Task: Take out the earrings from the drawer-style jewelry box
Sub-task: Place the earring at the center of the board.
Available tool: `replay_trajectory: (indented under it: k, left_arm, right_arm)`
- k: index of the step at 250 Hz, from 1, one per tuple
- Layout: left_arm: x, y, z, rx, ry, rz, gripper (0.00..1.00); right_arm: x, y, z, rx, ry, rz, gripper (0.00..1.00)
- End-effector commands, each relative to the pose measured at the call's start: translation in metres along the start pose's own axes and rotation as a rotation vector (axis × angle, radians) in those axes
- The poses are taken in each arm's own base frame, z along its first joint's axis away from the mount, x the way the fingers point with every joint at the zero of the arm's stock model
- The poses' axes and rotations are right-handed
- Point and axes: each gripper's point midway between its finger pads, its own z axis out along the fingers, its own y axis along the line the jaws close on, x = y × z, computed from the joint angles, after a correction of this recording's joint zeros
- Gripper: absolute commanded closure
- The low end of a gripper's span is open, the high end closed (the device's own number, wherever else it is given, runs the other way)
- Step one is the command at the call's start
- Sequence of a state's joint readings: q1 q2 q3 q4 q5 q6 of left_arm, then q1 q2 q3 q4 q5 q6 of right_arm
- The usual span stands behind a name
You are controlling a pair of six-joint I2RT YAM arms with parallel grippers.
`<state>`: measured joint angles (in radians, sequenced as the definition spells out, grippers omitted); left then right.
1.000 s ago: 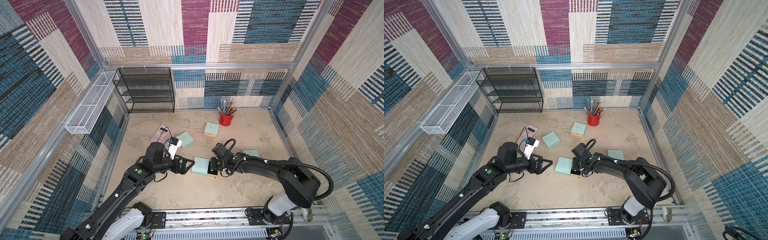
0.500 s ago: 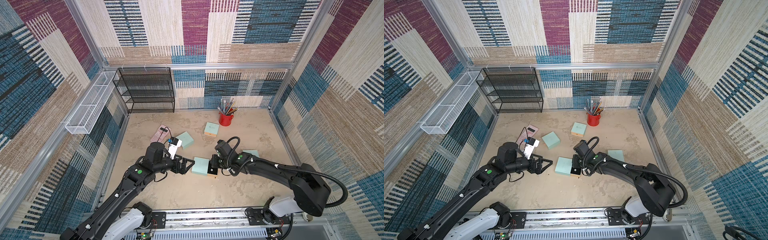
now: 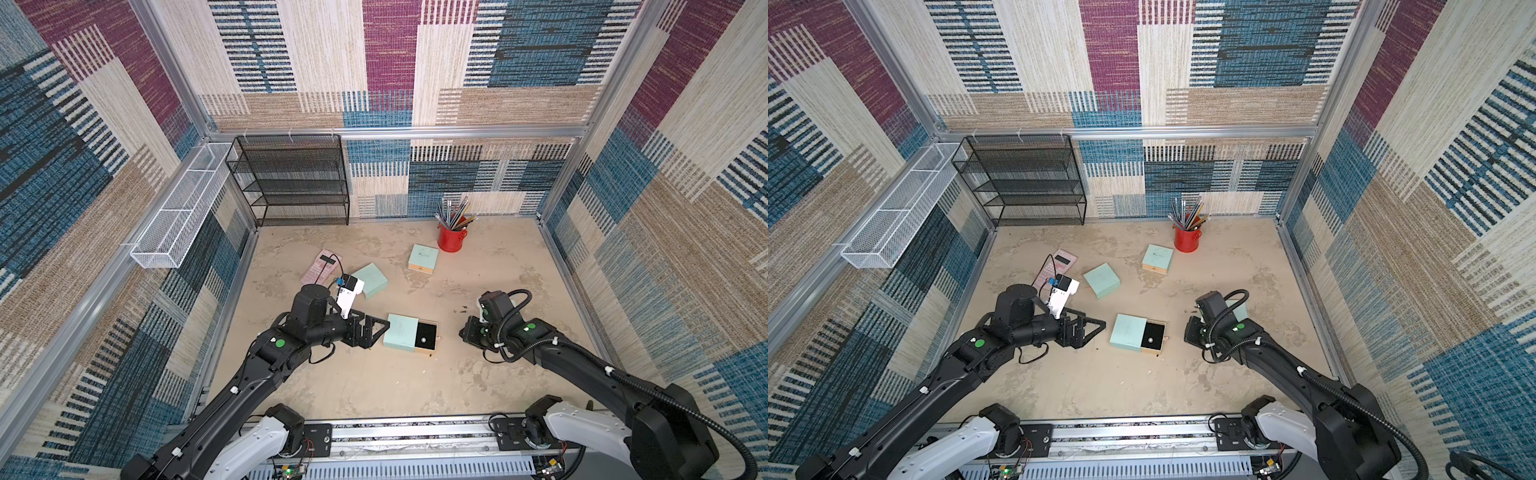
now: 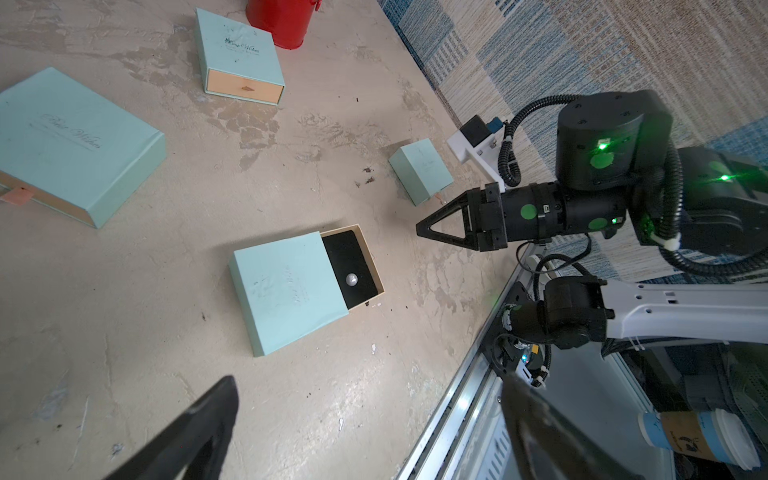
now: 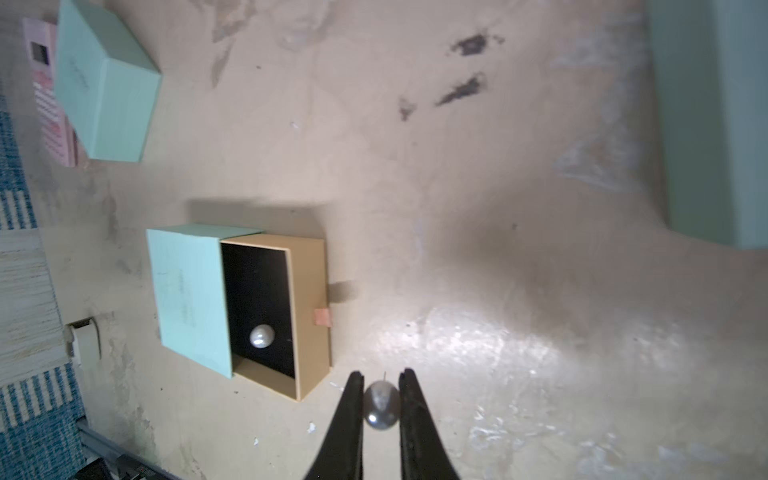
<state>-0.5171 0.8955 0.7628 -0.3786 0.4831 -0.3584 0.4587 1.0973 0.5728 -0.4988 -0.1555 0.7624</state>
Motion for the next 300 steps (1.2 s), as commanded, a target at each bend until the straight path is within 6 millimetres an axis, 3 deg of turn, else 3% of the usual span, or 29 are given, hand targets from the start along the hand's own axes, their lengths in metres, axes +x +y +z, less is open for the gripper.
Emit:
replay_trajectory:
  k: [1, 76, 300]
  left_arm:
    - [-0.003, -0.005, 0.001, 0.032, -0.009, 0.002, 0.02]
    - [-0.002, -0.004, 0.003, 0.034, 0.0, -0.001, 0.02]
    - [-0.001, -0.002, 0.008, 0.03, 0.013, -0.009, 0.01]
  right_arm:
    - [0.008, -0.019, 0.003, 0.029, 0.025, 0.053, 0.9]
    - [0.005, -0.045, 0.014, 0.077, 0.014, 0.099, 0.9]
    - [-0.004, -0.055, 0.025, 0.126, 0.014, 0.093, 0.88]
